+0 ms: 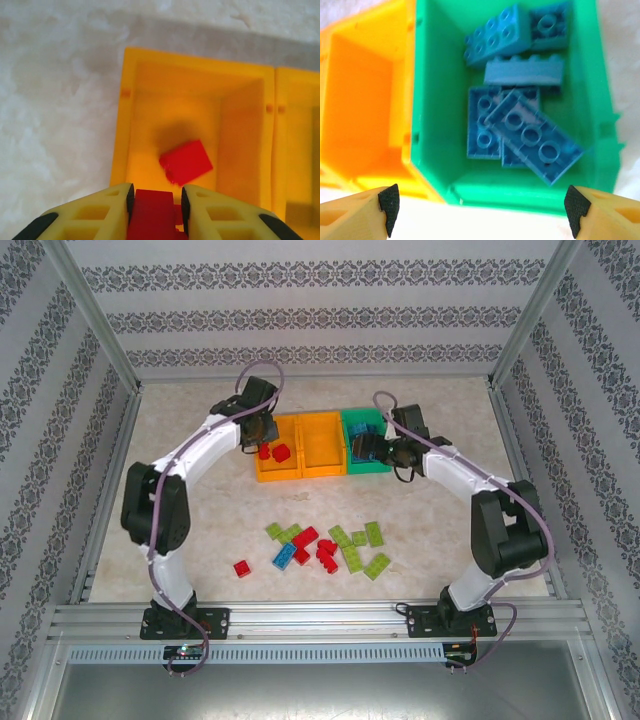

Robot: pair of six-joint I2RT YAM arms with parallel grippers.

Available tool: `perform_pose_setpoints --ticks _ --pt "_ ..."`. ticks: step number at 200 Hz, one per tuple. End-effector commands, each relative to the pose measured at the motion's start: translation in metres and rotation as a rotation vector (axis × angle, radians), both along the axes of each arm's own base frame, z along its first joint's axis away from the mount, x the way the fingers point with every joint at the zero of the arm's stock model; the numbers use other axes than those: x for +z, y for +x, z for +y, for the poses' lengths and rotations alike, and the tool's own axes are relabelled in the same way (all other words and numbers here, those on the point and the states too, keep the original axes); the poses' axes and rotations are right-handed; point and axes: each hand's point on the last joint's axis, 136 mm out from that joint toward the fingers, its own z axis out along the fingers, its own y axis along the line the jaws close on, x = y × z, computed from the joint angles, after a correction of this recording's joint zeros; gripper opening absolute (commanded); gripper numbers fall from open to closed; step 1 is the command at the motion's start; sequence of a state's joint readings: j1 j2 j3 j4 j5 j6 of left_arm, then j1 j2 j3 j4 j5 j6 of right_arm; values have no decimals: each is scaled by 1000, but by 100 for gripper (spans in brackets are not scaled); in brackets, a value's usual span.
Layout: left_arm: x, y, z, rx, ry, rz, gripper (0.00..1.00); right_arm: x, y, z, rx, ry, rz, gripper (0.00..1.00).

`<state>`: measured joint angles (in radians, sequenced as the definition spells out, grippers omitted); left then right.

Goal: Sort the legos into containers by color

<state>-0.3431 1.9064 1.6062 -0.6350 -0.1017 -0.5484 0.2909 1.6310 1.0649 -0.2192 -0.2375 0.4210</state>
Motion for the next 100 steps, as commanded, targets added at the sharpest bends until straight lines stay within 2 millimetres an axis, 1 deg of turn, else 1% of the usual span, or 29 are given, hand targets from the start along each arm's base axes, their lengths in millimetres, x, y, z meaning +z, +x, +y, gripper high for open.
perform_pose_setpoints --ticks 1,21,43,51,66,84,100 --pt "1 25 -1 -58 36 -16 30 -2 -35 22 151 -42 -17 87" --pt "-5 43 -2 -60 52 -17 31 -3 -62 44 271 -76 -43 87" --pt "-17 53 0 -53 53 0 33 -1 -97 77 463 -127 -107 87" --pt "-20 54 0 -51 45 3 36 -1 -110 90 549 -151 -139 88" --pt "-23 55 -1 -48 38 0 44 -2 -131 109 686 -207 -206 89" --pt "-24 56 -4 -50 12 -4 52 -2 -147 126 790 -237 -237 90" --pt "-24 54 -7 -50 -9 -1 57 -1 -159 143 860 -235 -245 90"
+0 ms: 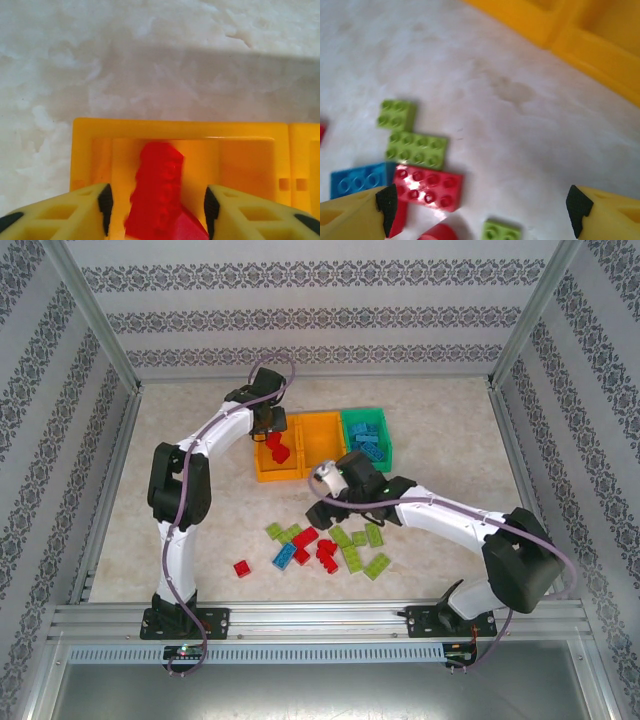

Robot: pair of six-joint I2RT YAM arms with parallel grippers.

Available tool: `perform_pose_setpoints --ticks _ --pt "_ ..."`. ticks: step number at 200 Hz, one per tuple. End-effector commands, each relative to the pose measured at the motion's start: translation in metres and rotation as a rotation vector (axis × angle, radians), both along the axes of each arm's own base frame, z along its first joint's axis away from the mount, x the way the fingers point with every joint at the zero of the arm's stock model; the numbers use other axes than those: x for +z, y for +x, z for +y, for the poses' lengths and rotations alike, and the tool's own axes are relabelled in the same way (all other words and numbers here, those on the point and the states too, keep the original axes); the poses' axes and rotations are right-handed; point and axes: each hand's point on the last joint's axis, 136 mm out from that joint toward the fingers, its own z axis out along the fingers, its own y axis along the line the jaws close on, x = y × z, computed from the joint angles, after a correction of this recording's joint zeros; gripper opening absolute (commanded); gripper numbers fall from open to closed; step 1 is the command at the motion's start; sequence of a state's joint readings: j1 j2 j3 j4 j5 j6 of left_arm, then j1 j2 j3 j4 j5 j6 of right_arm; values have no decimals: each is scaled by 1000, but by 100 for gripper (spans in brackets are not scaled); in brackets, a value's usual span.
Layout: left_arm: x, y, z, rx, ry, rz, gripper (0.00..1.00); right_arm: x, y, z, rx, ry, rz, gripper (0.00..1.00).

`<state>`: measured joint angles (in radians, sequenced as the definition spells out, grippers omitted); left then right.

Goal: Sort the legos into containers by color

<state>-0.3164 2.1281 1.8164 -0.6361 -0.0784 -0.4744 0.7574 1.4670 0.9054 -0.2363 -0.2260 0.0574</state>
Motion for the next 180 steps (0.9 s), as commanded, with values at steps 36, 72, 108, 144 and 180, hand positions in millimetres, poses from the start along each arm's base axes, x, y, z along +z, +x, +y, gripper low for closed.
perform_pose_setpoints --ticks 36,72,108,144,180 --pt "24 -7 -4 -1 -94 -62 74 -8 -45 48 258 -105 -76 93" --pt "41 -30 11 21 -73 -91 91 -25 -74 74 328 -148 -48 95" --pt "43 -58 31 70 -55 -88 97 -44 -85 89 345 -227 -31 93" --pt "43 -79 50 117 -56 -97 100 -56 -90 99 349 -282 -23 91" --pt "42 -91 61 147 -65 -104 100 -66 -92 97 337 -331 -11 90"
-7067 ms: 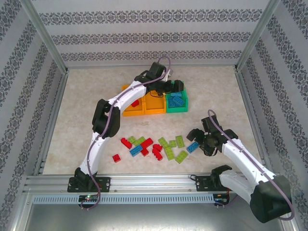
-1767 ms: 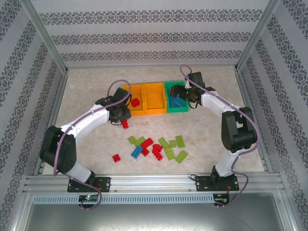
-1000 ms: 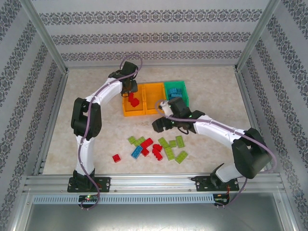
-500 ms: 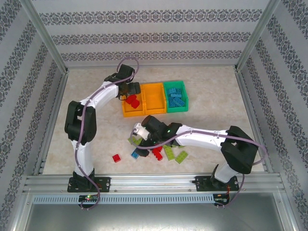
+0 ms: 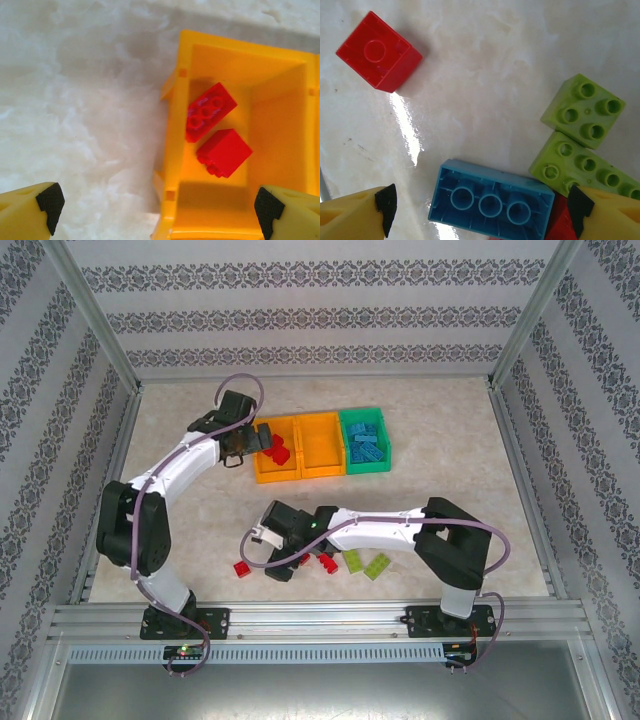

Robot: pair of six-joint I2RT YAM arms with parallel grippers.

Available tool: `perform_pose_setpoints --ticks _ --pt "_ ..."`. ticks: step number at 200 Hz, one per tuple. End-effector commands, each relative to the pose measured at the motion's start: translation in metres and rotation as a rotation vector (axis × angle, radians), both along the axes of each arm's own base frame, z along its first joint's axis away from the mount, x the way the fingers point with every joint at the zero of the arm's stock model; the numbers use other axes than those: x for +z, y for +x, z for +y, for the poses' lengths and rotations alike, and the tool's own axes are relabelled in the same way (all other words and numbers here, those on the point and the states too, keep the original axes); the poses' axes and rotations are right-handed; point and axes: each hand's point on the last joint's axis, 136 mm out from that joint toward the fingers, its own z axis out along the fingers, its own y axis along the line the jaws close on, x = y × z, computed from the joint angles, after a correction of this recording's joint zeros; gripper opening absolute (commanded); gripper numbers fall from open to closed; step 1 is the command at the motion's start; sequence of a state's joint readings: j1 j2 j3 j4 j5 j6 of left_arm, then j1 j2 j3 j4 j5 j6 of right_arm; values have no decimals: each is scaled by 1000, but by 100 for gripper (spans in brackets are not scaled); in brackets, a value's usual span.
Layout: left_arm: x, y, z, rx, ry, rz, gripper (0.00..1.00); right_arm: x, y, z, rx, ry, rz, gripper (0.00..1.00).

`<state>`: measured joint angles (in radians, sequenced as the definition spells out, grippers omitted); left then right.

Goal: Sort the legos into containers by color

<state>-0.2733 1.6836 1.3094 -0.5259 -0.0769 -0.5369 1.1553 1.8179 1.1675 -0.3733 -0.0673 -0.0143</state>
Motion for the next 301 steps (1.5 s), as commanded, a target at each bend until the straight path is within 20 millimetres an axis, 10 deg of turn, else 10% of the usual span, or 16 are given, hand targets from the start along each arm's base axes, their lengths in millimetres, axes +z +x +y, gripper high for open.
perform_pose_setpoints --ticks 1,156,301 --pt "13 1 12 54 -14 -59 100 -5 1 -4 -32 -55 -9 90" --pt "6 -11 23 87 1 -36 100 -28 8 -3 -79 -162 -44 73" --pt "-4 -21 47 149 1 -11 100 22 51 16 -175 -3 -126 66"
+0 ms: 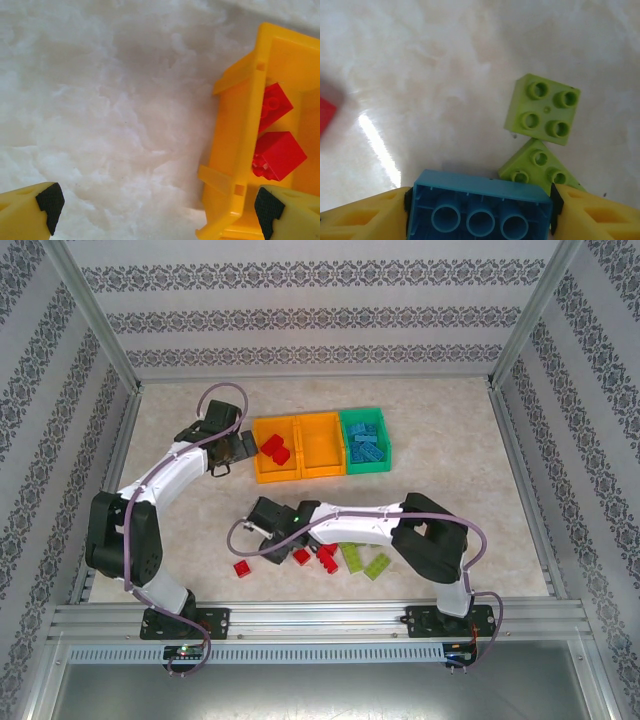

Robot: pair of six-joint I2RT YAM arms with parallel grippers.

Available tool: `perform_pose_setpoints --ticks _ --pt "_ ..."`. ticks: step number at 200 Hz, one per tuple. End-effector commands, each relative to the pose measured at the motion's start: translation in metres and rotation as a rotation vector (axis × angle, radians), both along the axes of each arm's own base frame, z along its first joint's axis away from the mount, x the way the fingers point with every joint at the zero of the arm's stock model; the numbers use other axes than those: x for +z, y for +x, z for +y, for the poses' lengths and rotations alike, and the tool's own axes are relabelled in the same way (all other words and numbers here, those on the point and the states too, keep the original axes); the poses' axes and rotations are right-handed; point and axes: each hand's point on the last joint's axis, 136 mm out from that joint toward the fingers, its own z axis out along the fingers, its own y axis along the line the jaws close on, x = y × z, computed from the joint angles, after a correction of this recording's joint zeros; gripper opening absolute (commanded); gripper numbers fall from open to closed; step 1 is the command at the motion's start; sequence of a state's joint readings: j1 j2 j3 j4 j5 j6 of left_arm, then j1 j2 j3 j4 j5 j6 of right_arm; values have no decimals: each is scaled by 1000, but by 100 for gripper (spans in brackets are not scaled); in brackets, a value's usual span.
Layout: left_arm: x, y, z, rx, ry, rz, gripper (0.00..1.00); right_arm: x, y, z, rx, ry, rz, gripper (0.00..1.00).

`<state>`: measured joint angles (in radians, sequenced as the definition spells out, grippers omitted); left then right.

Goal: Sort the legos into containers by color

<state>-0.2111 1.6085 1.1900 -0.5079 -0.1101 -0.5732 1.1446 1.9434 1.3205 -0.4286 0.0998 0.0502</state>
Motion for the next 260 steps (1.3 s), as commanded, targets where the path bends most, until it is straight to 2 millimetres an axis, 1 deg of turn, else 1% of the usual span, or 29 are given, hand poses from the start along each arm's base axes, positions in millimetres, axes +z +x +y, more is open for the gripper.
perform_pose_setpoints --ticks 1,16,40,71,87,114,157,188,202,225,236,260 --pt "8 0 10 39 -10 -29 100 29 9 4 -29 71 -31 66" --pt "6 -1 10 37 -11 -27 100 34 15 -2 -48 80 -41 66" --pt "7 -1 10 31 -7 -28 100 41 32 -21 -111 88 -48 66" --pt "6 -5 14 31 19 -20 100 58 39 -35 -139 143 -42 66" --pt "5 -6 14 30 20 -15 100 59 46 -47 -162 136 -48 66" --pt "5 -8 14 30 16 -16 100 52 64 -79 -239 113 -47 66" --pt "6 -8 14 29 15 -18 100 46 98 -142 -399 104 -47 65" --pt "5 -9 13 26 9 -16 100 47 121 -179 -505 107 -59 65" --pt "4 -11 13 26 10 -10 100 54 132 -191 -547 124 -74 64" --pt "3 -18 15 26 15 -3 100 69 155 -204 -612 173 -103 64" --pt "1 -24 16 26 17 7 100 77 168 -211 -645 194 -119 64" --pt "-8 -40 17 20 14 39 100 84 199 -225 -722 214 -138 63"
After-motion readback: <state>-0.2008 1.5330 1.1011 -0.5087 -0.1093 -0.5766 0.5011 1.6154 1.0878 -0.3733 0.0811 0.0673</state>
